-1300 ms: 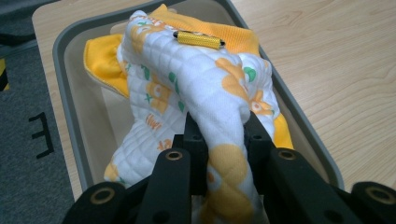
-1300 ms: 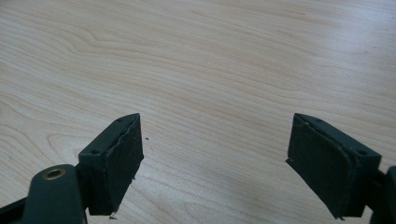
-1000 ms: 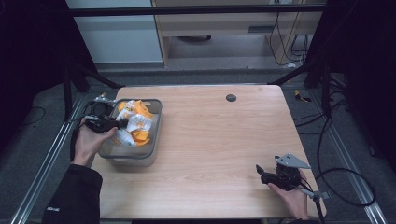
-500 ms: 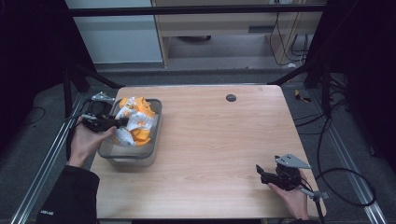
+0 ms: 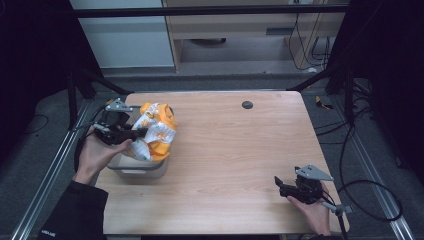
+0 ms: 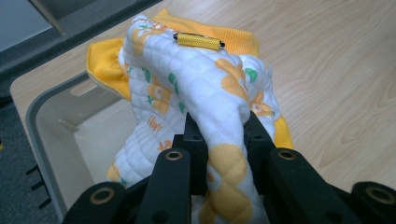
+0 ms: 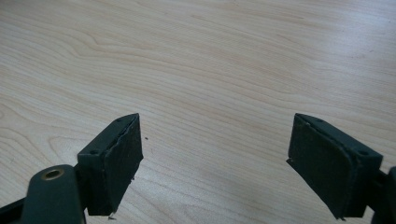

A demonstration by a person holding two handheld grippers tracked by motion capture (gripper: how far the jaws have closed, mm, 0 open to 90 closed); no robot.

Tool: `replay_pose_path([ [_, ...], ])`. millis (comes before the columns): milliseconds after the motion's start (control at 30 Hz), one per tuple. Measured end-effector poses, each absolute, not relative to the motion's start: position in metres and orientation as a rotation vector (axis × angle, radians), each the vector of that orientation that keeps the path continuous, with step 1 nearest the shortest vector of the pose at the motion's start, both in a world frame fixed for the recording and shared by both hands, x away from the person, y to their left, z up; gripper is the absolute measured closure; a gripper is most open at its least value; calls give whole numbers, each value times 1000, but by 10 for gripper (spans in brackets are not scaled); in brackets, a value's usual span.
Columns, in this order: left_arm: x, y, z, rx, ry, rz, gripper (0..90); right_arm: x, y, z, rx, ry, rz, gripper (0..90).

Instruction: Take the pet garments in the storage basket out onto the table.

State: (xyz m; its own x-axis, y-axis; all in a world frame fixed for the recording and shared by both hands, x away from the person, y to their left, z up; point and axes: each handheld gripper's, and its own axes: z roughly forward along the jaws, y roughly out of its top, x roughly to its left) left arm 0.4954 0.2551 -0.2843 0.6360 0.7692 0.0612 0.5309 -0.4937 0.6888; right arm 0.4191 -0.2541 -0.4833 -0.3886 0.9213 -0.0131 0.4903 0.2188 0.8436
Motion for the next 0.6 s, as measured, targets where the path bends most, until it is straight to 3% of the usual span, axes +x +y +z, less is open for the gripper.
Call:
replay_pose_path([
  [600, 487, 217, -289, 2274, 879, 443, 760, 418, -256, -482, 1298, 1958, 1074, 169],
])
